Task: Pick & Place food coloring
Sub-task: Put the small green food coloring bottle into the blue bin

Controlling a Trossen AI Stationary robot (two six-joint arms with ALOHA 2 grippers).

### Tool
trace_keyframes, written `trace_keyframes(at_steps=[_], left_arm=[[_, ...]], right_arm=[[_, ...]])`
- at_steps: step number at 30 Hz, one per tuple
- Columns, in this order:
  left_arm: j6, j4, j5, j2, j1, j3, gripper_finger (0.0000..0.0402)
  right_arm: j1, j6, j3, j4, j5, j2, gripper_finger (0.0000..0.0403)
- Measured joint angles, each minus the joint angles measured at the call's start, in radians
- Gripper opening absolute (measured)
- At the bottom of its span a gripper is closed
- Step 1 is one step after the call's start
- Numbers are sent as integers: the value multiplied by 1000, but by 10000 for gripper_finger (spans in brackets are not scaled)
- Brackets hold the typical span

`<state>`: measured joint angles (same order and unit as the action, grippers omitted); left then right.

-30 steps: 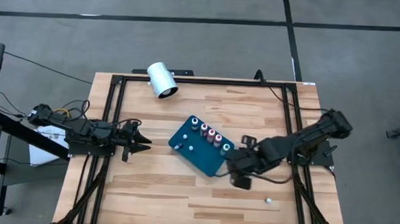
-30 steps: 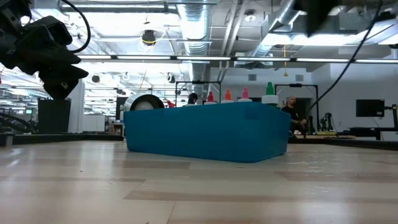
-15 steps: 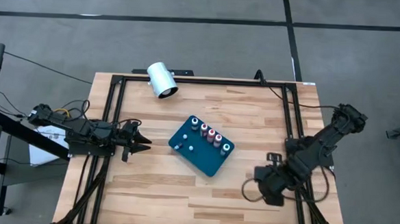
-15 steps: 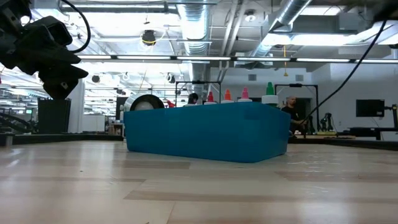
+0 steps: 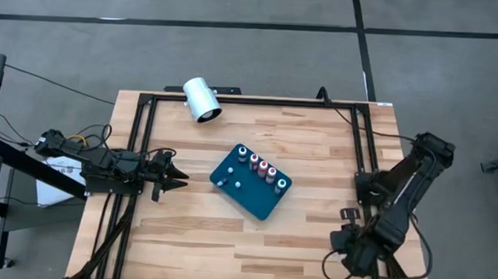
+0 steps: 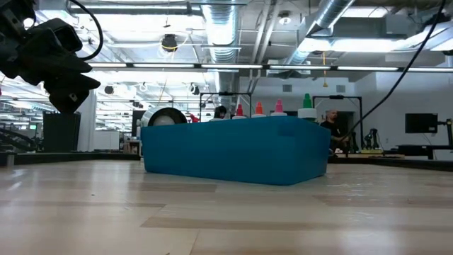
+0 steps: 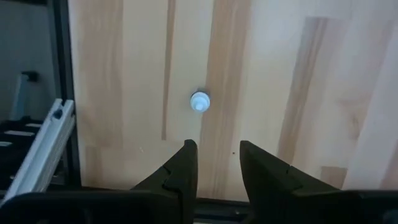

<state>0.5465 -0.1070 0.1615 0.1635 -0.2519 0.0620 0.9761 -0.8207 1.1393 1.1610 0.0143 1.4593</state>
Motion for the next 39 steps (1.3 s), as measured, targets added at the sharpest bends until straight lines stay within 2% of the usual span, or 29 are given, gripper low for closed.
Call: trace_keyframes(at_steps=[12, 17, 28, 33, 39], left_arm=[[-1, 0, 1, 0, 0, 0, 135], [-2, 0, 1, 0, 0, 0, 135], [-3, -3, 2, 0, 0, 0, 135], [-7, -7, 2, 0, 0, 1, 135], [-7, -7, 2, 0, 0, 1, 135]], right_arm=[[4, 88, 0, -54, -64, 164, 109], [3, 88, 0, -53, -64, 209, 129], [3, 97, 0, -139, -57, 216, 198], [-18, 72, -13, -143, -17, 215, 202], [-49, 69, -83, -215, -31, 215, 196]])
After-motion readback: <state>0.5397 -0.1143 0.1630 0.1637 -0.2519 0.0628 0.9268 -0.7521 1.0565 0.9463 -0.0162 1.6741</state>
